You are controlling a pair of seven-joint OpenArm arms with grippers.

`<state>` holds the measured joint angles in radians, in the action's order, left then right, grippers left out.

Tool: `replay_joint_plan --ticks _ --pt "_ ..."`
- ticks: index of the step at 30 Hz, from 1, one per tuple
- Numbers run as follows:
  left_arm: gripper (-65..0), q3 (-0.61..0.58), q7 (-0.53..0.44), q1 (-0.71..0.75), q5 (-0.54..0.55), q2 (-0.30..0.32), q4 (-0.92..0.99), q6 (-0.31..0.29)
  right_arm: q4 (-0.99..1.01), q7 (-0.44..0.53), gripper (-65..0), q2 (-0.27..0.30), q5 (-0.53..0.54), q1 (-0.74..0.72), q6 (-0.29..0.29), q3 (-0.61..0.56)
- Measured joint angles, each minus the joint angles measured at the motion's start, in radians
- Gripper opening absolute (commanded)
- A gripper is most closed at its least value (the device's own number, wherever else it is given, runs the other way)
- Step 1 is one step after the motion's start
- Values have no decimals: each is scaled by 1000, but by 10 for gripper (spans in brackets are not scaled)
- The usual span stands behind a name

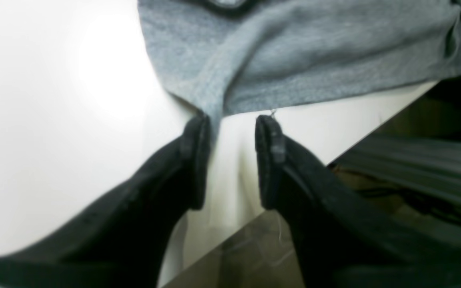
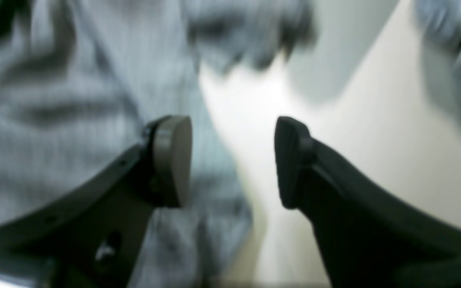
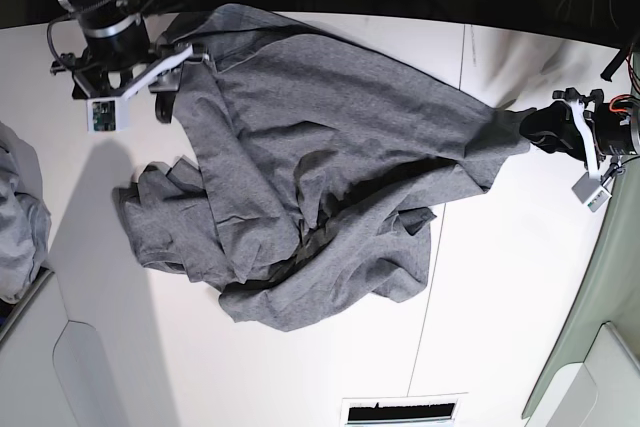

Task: Layout the t-shirt on the table in an organized manner, then fold the t-shirt properly
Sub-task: 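Release with the right gripper and regrasp the shirt at another edge, then regrasp the shirt with the left gripper and spread it across the table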

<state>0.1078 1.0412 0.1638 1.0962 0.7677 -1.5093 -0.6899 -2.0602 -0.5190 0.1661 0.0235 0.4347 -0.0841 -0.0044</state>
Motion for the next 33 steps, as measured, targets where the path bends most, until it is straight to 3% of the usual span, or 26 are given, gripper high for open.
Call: replay_joint_plan --ticks 3,9,12,16,17,19,21,23,25,29,33 --pt "-419 0 -16 3 -4 0 0 0 30 6 -319 -3 11 -97 5 0" --pt "-419 4 -200 -11 -96 -36 0 2 309 29 -320 -42 6 -315 29 0" --pt "-419 2 -206 -6 -156 -101 0 1 491 38 -320 -42 2 -425 35 0" --pt "-420 0 -203 -1 -95 -133 0 1 704 37 -320 -39 0 -564 32 9" --pt "-420 1 -200 -2 -40 -133 0 1 747 38 -320 -39 0 -593 45 10" --pt "-420 3 -138 -4 57 -140 0 0 826 48 -320 -39 42 -641 134 11" --pt "-420 4 -69 -3 90 -175 -1 1 904 56 -320 -42 71 -675 199 9" --pt "-420 -10 -57 1 89 -225 -1 1 968 87 -321 -42 83 -697 215 9" --pt "-420 -39 -67 3 52 -257 0 1 1011 92 -360 -39 92 -720 220 9" --pt "-420 -119 -176 2 -150 -278 19 1 1022 115 -508 -33 76 -723 219 10" --pt "-420 -167 -244 -1 -304 -278 112 0 1022 114 -524 0 56 -723 201 8"
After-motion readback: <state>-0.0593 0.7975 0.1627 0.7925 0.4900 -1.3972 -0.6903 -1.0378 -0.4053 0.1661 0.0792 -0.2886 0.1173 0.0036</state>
